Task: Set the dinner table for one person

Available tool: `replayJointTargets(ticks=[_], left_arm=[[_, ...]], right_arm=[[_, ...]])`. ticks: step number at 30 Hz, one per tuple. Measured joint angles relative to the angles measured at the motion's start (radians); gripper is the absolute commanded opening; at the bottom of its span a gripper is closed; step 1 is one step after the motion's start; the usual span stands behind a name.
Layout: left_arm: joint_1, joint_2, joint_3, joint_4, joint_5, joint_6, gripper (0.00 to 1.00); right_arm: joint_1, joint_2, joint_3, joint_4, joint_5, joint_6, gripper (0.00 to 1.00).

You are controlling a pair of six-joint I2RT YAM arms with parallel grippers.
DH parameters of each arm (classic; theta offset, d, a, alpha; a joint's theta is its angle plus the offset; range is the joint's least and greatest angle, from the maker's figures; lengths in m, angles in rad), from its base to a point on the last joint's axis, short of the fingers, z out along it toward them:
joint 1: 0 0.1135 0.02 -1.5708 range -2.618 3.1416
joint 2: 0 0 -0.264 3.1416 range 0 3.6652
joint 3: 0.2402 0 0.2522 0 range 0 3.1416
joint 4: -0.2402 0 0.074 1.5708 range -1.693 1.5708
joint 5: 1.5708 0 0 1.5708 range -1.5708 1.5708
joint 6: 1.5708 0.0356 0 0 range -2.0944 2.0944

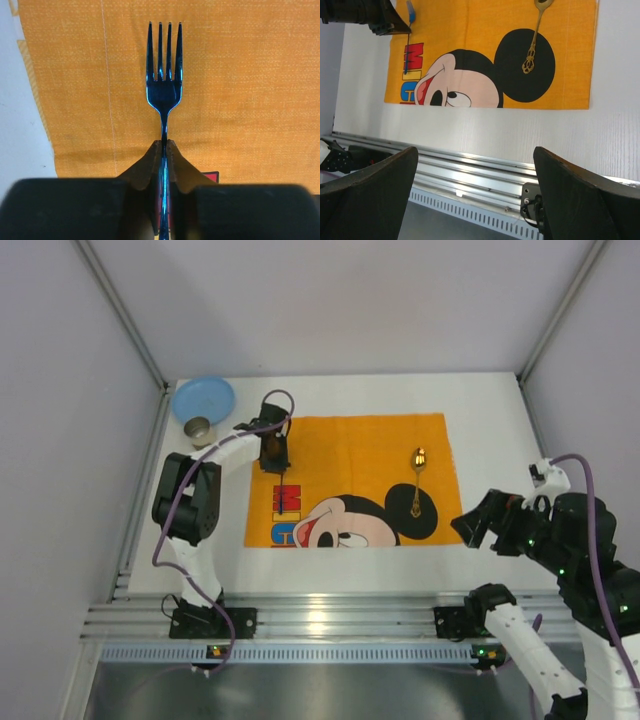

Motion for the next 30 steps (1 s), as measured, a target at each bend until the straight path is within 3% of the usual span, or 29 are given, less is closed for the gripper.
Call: replayJointTargets(ticks=[4, 5, 11, 15, 21, 30], left_arm=[[-0.001, -0.003, 0.000, -0.008, -0.011, -0.015, 0.58], [-0.001, -0.005, 0.002, -0.016, -0.024, -0.020, 0.76], [0.035, -0.056, 0.112, -0.117, -0.092, -0.009, 0.79], [0.171, -0.107, 0.218, -0.128, -0.096, -0.028, 0.78], [0.412, -0.132, 0.257, -0.136, -0.138, -0.071, 0.78], [0.545, -0.075, 0.257, -0.126, -0.058, -0.113, 0.77]], right_arm=[[0.000, 0.009, -0.001, 0.003, 0.000, 0.004, 1.00], [0.000, 0.013, -0.001, 0.004, 0.000, 0.004, 1.00], [0.000, 0.055, -0.008, 0.022, 0.002, 0.004, 1.00], [0.000, 0.074, -0.015, 0.043, 0.008, 0.004, 1.00], [0.000, 0.095, -0.027, 0.069, 0.026, 0.004, 1.00], [0.000, 0.138, -0.041, 0.105, 0.057, 0.005, 1.00]])
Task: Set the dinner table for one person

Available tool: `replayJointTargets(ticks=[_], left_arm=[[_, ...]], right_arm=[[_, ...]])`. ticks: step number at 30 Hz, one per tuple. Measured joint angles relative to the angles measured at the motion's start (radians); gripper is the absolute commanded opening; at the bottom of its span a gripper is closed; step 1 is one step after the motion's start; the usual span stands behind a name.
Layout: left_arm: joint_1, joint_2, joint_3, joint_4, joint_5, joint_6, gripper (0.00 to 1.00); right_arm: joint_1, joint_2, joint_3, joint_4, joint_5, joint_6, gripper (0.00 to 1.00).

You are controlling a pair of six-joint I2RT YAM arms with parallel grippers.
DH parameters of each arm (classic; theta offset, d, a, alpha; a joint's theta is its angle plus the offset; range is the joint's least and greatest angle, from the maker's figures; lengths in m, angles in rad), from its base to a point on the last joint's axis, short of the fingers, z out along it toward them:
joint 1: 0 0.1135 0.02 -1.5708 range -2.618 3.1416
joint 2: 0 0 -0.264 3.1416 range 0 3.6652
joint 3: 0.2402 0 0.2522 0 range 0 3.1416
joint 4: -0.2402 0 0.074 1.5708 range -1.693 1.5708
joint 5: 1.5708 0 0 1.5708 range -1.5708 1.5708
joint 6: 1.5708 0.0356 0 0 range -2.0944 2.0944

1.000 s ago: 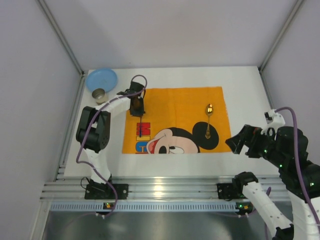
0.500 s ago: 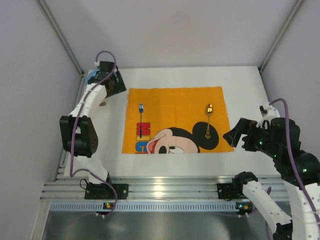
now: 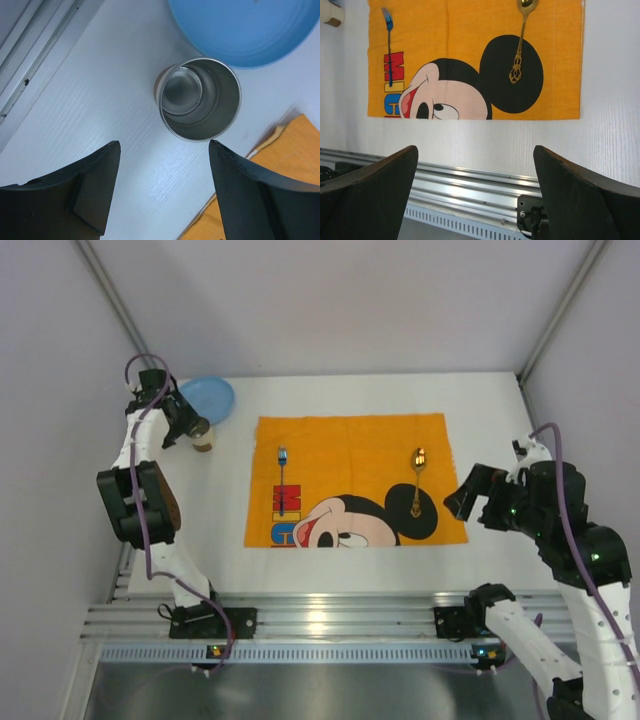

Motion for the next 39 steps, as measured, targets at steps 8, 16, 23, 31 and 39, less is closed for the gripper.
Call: replayJointTargets(ticks=[8, 16, 23, 31, 39], left_arm=[[0.017, 0.113, 0.019, 0.019, 0.032, -0.026, 0.73], [0.015, 0.227, 0.111, 0.040, 0.039, -0.043, 0.13], [0.010, 0.292, 0.205, 0.042, 0.067, -0.032, 0.00], [-0.122, 0.285, 0.245, 0.034, 0.104, 0.012, 0.00], [-0.529, 0.283, 0.429, 0.014, 0.192, 0.091, 0.00]], right_arm=[[0.000, 0.076, -0.005, 0.055, 0.011, -0.004, 1.00], [0.000, 0.132, -0.005, 0.089, 0.029, -0.023, 1.00], [0.000, 0.158, -0.006, 0.115, 0.031, -0.035, 1.00], [0.000, 0.138, -0.033, 0.153, 0.022, -0.035, 1.00], [0.000, 0.233, 0.031, 0.216, -0.068, -0.034, 1.00]])
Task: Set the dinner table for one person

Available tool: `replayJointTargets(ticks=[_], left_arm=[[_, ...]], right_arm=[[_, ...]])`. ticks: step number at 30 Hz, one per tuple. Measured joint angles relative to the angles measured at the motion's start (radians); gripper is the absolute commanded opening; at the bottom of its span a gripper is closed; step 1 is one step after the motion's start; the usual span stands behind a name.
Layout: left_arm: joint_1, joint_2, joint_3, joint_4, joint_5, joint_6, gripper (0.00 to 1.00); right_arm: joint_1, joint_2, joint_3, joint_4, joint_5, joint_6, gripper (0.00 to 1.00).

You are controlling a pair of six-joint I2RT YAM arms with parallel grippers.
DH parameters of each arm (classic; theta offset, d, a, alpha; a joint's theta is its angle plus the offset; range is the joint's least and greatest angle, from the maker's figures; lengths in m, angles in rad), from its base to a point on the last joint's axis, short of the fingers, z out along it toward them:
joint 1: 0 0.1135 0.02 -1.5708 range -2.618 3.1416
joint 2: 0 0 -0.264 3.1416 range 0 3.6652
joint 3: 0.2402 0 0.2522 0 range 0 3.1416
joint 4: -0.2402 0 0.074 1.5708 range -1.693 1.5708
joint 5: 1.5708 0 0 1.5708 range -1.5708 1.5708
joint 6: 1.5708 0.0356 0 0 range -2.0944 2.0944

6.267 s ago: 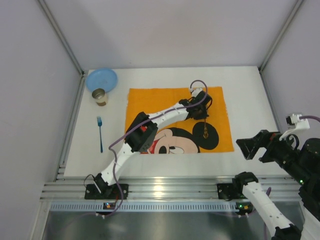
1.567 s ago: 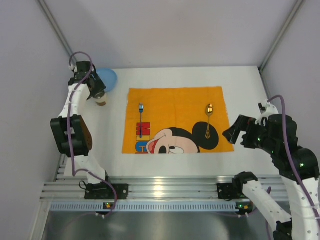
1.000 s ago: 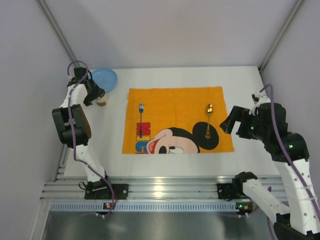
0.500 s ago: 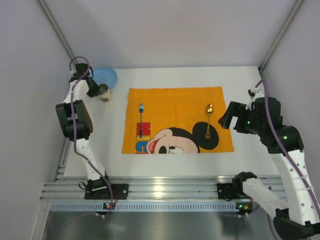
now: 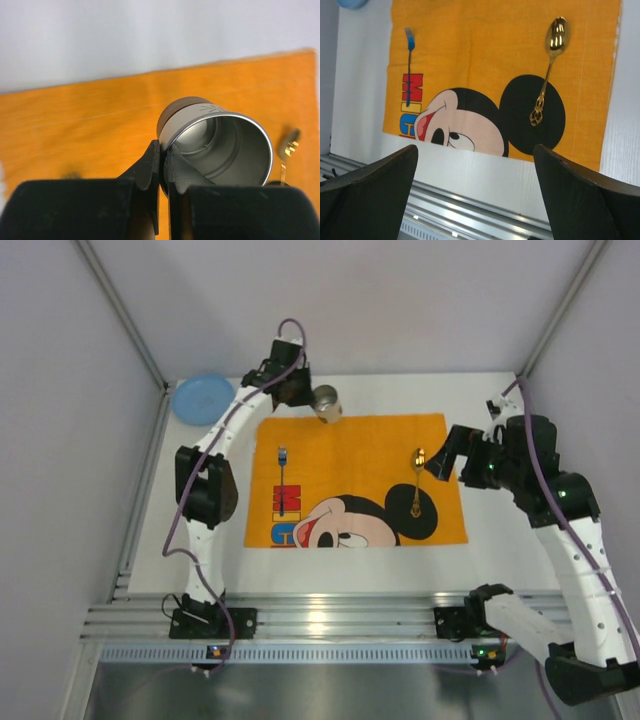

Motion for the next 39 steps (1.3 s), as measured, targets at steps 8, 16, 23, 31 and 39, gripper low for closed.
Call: replayJointTargets(ticks=[8, 16, 23, 31, 39], left_arm=[[-0.301, -0.002, 0.090, -0.088, -0.007, 0.016, 0.00], [-0.527, -0.039, 0.064, -0.215, -0.130, 0.019, 0.00], [-0.674, -0.107, 0.064, -0.257, -0.216, -0.008, 0.00], [-0.704, -0.194, 0.031, -0.295, -0.298, -0.036, 0.00], [-0.744, -0.219, -0.019, -0.295, -0.375, -0.079, 0.00]], right_arm=[[0.005, 0.146, 0.061, 0.106, -0.103, 0.007, 0.92], [0.039, 0.156, 0.011, 0.148, -0.121, 0.007, 0.85], [0.062, 0.153, -0.119, 0.158, -0.113, 0.016, 0.81], [0.068, 0.122, -0.163, 0.187, -0.081, 0.035, 0.40], [0.077, 0.124, -0.175, 0.200, -0.059, 0.051, 0.06]])
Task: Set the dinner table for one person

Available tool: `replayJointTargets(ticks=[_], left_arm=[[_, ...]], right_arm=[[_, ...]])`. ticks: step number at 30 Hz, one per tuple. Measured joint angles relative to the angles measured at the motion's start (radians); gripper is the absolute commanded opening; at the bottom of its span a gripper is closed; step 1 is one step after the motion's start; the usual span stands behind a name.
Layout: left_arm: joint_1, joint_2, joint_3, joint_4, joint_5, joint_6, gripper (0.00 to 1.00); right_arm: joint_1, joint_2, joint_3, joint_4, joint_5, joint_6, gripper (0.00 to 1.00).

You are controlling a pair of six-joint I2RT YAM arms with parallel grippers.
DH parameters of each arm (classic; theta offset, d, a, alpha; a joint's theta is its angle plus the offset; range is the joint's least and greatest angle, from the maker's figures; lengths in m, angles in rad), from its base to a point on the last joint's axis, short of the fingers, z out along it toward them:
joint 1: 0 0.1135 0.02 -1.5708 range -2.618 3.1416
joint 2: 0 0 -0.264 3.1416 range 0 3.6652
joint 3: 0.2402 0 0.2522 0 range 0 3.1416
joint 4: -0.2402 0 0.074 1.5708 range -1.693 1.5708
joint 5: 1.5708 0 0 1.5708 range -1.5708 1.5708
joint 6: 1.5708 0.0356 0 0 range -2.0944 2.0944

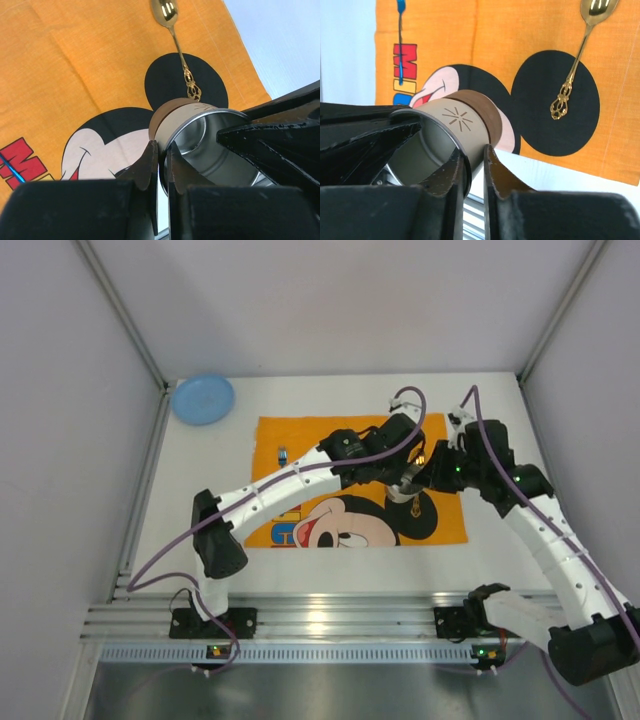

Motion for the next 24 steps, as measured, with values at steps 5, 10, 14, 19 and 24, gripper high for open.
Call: replayJointTargets(ticks=[5, 10, 14, 19, 24], left_arm=[[-0.026, 0.000, -0.001, -0.009, -0.059, -0.053, 0.30], [-0.029, 0.003, 0.094, -0.062, -0.015, -0.084, 0.72], [-0.032, 0.003, 0.184, -0.055, 0.022, -0.091, 0.99], [-0.023, 0.002, 0.186, -0.056, -0.025, -0.071, 0.99], [0.109, -0.079, 0.014, -0.011, 0.003, -0.061, 0.98]], right_arm=[[0.016, 0.039, 0.001, -0.019, 0.022, -0.014, 0.00], [0.008, 0.092, 0.013, -0.047, 0.073, -0.026, 0.00], [0.008, 0.144, 0.061, -0.062, 0.106, -0.036, 0.00], [0.008, 0.221, 0.153, -0.069, 0.143, -0.063, 0.00], [-0.004, 0.357, 0.311, -0.085, 0.185, -0.096, 0.00]])
